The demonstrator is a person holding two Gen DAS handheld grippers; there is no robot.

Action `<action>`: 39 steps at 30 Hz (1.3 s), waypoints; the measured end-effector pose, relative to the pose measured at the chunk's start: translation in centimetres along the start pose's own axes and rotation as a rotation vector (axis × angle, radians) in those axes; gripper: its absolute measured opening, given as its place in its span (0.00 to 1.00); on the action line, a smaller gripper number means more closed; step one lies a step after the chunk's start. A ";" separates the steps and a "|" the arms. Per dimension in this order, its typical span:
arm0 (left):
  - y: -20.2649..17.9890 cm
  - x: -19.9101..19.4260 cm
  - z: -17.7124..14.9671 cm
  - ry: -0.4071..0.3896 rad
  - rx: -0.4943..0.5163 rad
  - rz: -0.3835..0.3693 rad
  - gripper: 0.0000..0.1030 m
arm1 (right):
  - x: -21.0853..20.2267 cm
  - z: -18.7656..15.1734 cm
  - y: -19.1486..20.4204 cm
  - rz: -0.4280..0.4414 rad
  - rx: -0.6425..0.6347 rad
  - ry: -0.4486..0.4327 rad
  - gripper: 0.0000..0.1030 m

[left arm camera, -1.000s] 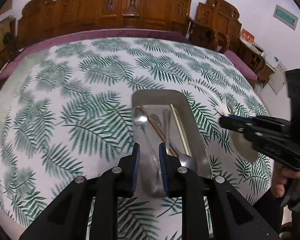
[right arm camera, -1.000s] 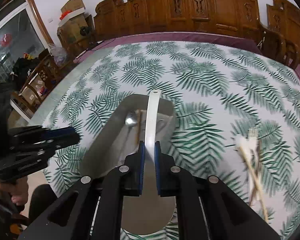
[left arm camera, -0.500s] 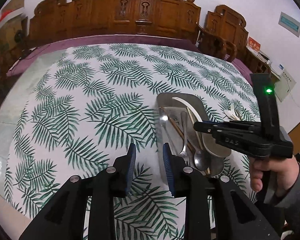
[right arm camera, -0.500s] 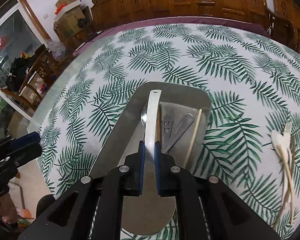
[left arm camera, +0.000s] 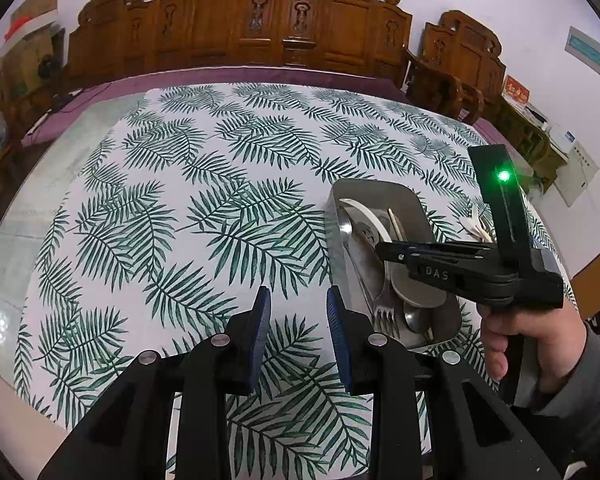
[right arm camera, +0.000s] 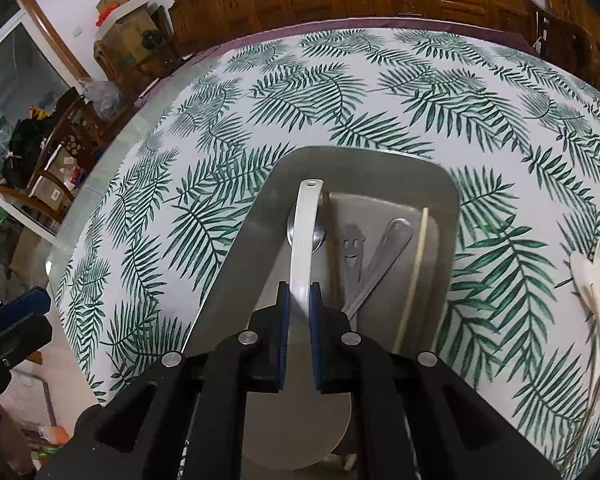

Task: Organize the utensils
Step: 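Lower the white plastic spoon into the tray and open the right tool, then grasp a light wooden chopstick from the pile with the right tool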

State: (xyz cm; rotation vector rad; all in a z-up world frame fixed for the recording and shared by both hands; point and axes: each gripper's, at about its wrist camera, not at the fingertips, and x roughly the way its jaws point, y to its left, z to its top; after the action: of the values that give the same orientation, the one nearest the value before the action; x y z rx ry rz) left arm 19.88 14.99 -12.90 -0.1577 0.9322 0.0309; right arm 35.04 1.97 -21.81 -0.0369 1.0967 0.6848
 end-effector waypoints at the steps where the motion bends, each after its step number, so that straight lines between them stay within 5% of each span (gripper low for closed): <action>1: 0.0 0.0 -0.1 0.002 0.001 0.002 0.26 | 0.1 -0.1 0.1 0.003 -0.001 0.003 0.11; 10: -0.4 -0.2 -0.2 0.003 0.002 0.006 0.26 | 0.5 -0.2 0.2 0.049 0.037 0.018 0.14; 17: -1.5 -0.4 0.0 -0.004 0.013 0.001 0.26 | -3.2 -0.5 -0.1 0.059 -0.019 -0.056 0.14; 25: -5.0 -0.2 0.2 -0.022 0.035 -0.038 0.47 | -9.2 -2.4 -3.0 0.010 -0.093 -0.141 0.14; 28: -6.8 0.3 0.1 -0.031 0.047 -0.051 0.69 | -11.3 -3.6 -5.0 -0.023 -0.105 -0.158 0.14; 39: -12.4 2.9 0.1 -0.013 0.087 -0.097 0.70 | -15.5 -7.2 -14.4 -0.161 -0.094 -0.161 0.15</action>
State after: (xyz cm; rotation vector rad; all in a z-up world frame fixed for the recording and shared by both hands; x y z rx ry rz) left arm 22.83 2.63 -13.68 -0.1215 0.9102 -0.0981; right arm 32.58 -19.66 -16.80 -0.1473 0.8959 0.5836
